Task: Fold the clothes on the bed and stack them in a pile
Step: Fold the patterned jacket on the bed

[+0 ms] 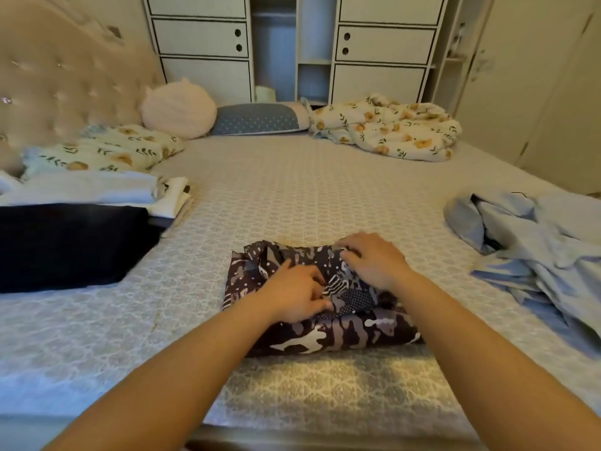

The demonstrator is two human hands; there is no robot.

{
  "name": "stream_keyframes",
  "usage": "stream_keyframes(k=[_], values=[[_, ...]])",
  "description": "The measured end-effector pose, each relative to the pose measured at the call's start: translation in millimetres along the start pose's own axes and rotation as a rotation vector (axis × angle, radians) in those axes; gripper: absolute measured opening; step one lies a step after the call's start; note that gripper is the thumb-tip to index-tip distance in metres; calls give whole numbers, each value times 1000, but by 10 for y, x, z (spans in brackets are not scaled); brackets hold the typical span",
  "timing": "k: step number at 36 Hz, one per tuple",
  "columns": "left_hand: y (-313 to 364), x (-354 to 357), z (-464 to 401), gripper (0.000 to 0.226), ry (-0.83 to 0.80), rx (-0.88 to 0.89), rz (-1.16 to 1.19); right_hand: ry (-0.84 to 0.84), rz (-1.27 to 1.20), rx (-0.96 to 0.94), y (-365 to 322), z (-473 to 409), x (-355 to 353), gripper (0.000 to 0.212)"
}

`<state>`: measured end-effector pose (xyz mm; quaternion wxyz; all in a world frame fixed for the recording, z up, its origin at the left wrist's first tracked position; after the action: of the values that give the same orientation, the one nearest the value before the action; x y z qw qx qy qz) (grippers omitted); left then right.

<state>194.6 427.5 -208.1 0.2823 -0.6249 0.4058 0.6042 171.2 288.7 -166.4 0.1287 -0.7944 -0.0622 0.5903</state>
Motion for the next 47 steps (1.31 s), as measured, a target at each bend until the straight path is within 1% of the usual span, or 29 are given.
stream_keyframes(k=[2, 3, 4, 6, 7, 10, 11, 13, 14, 15, 16, 17, 18, 19, 20, 22, 23, 24, 25, 26, 28, 30, 32, 33, 34, 38, 41, 45, 47], values=[[38, 139, 140, 28, 118, 51, 37, -151, 137, -52, 27, 132, 305, 45], [26, 231, 249, 29, 159, 61, 62, -220, 181, -50, 94, 262, 463, 49], [-7, 330, 361, 37, 185, 55, 81, -258, 200, -38, 178, 411, 604, 51], [-91, 503, 573, 59, 204, 13, 75, -250, 202, -18, 298, 678, 790, 54], [-113, 555, 648, 65, 205, -2, 58, -229, 204, -19, 323, 768, 826, 54], [-82, 522, 712, 64, 238, -66, 71, -218, 165, -18, 334, 885, 822, 55], [-76, 457, 711, 65, 288, -120, 104, -222, 135, -10, 325, 898, 792, 55], [-130, 302, 733, 59, 469, -293, 126, -213, 70, 19, 298, 904, 715, 52], [-186, 231, 765, 49, 584, -407, 108, -178, 41, 44, 289, 882, 654, 49], [-246, 179, 817, 38, 693, -533, 93, -105, 13, 80, 289, 847, 569, 43], [-299, 154, 871, 36, 775, -665, 104, 6, -12, 135, 301, 800, 458, 37], [-337, 157, 921, 44, 809, -787, 137, 140, -29, 217, 334, 761, 336, 31], [-359, 185, 959, 56, 801, -882, 179, 271, -34, 324, 393, 740, 221, 28], [-372, 234, 984, 69, 759, -958, 214, 361, -26, 441, 472, 736, 140, 33], [-385, 301, 1000, 81, 698, -1020, 254, 379, -8, 555, 562, 742, 112, 45], [-450, 418, 1044, 99, 603, -1112, 358, 238, -42, 770, 754, 774, 199, 76], [-504, 451, 1063, 104, 584, -1133, 401, 166, -144, 877, 840, 801, 283, 89], [-567, 468, 1071, 109, 578, -1136, 439, 120, -276, 977, 902, 833, 368, 96], [-623, 481, 1066, 113, 568, -1137, 486, 96, -378, 1041, 945, 858, 435, 98], [-671, 494, 1055, 117, 556, -1145, 541, 83, -431, 1051, 956, 856, 473, 95], [-744, 508, 1027, 113, 559, -1164, 637, 85, -465, 1018, 952, 805, 517, 83], [-804, 476, 1025, 93, 609, -1161, 690, 123, -424, 962, 906, 741, 523, 69], [-884, 369, 1056, 69, 668, -1142, 670, 187, -362, 851, 747, 649, 456, 45], [-938, 301, 1084, 62, 692, -1137, 644, 220, -356, 797, 642, 595, 421, 36], [-1004, 222, 1117, 58, 715, -1134, 611, 248, -364, 751, 527, 535, 392, 31], [-1413, -180, 1343, 54, 786, -1159, 412, 320, -415, 599, -41, 241, 347, 29], [-1837, -547, 1634, 57, 846, -1169, 265, 313, -473, 518, -561, -52, 441, 27], [-2497, -1013, 2145, 59, 920, -1184, 159, 296, -561, 420, -1376, -490, 661, 30], [-2847, -1225, 2407, 58, 910, -1198, 103, 287, -596, 364, -1807, -709, 805, 28]])
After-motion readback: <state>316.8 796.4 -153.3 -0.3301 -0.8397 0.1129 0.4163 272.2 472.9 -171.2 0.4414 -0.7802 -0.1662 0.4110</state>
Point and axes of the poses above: each hand's wrist, its own z-axis away from the middle knuckle, its own x-axis out of the palm, y = z × x, the point moved 6 cm from there along -z, towards the middle knuckle, and after that the axes turned 8 degrees about y, right-handed, at the moved point
